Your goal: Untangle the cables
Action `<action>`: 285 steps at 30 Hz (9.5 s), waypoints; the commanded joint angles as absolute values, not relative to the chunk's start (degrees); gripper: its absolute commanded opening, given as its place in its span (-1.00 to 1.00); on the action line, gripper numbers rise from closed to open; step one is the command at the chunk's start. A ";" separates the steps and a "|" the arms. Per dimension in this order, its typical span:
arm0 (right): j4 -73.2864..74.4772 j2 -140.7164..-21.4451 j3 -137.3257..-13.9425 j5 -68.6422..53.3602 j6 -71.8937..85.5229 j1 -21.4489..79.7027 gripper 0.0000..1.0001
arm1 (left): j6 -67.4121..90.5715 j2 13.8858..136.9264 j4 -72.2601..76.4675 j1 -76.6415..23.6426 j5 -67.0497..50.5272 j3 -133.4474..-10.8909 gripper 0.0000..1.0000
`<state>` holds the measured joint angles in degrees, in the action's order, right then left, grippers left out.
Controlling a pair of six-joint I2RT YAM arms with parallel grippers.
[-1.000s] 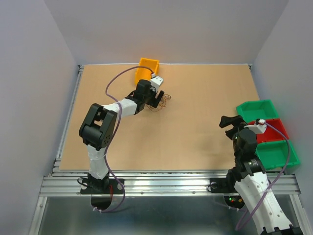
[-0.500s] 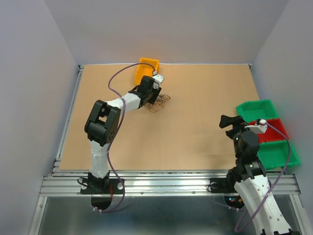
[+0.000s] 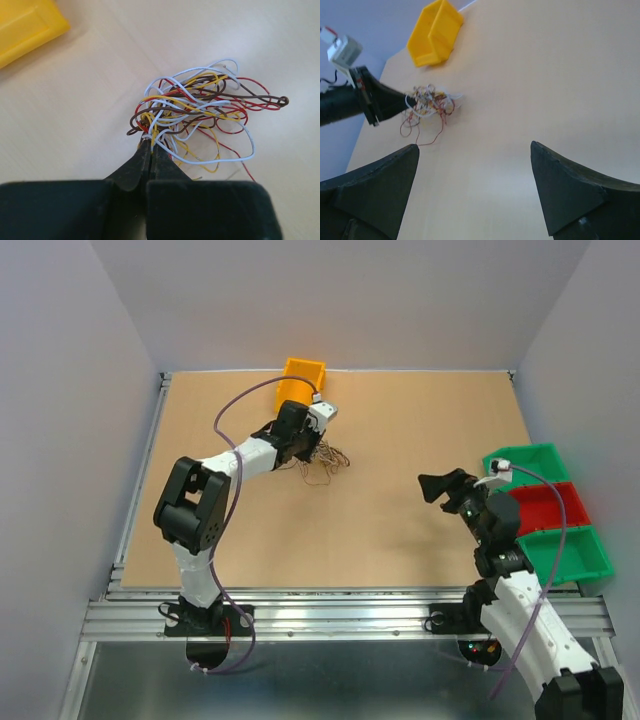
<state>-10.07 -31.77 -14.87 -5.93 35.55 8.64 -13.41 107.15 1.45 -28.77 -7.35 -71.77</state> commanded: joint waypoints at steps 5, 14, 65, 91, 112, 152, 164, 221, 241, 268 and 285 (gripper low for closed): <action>-38.66 -51.05 -12.57 -24.00 34.90 11.59 0.96 | -17.31 100.20 4.39 -31.99 -19.33 -69.52 -1.00; -47.29 -63.45 -16.07 -20.48 30.06 21.26 0.83 | -19.33 100.63 2.11 -33.84 -22.76 -69.96 -1.00; -38.84 -44.72 -11.34 1.59 23.65 30.15 0.85 | -21.00 88.15 6.07 -32.95 -26.18 -62.66 -0.81; -54.58 -71.46 -17.93 -14.59 23.11 30.41 -0.75 | -26.10 85.96 1.05 -38.67 -31.99 -62.32 -0.80; -19.26 -43.52 -15.56 36.82 34.89 30.41 -0.99 | -11.96 85.78 14.77 -30.86 13.27 -61.70 -0.67; -51.14 -66.43 -17.49 -17.22 21.97 31.99 0.64 | -22.85 84.11 3.60 -37.70 -29.88 -61.61 -0.72; -58.97 -77.95 -21.70 -13.63 22.85 36.82 0.43 | -25.49 83.68 0.09 -37.71 -36.91 -62.58 -0.72; -26.43 -45.43 -14.24 30.14 26.13 33.22 0.59 | -7.82 62.40 26.19 -20.39 -19.39 -48.07 -1.00; -67.14 -79.70 -23.45 -13.45 14.24 40.86 1.00 | -9.23 61.08 16.89 -30.23 -31.20 -58.44 -1.00; -77.08 -102.32 -33.33 -1.94 20.39 46.23 -0.83 | -16.34 72.43 10.98 -31.82 25.14 -118.93 -1.00; -47.59 -71.72 -22.93 19.54 18.55 46.14 0.62 | -12.23 65.92 17.05 -29.27 14.17 -85.54 -1.00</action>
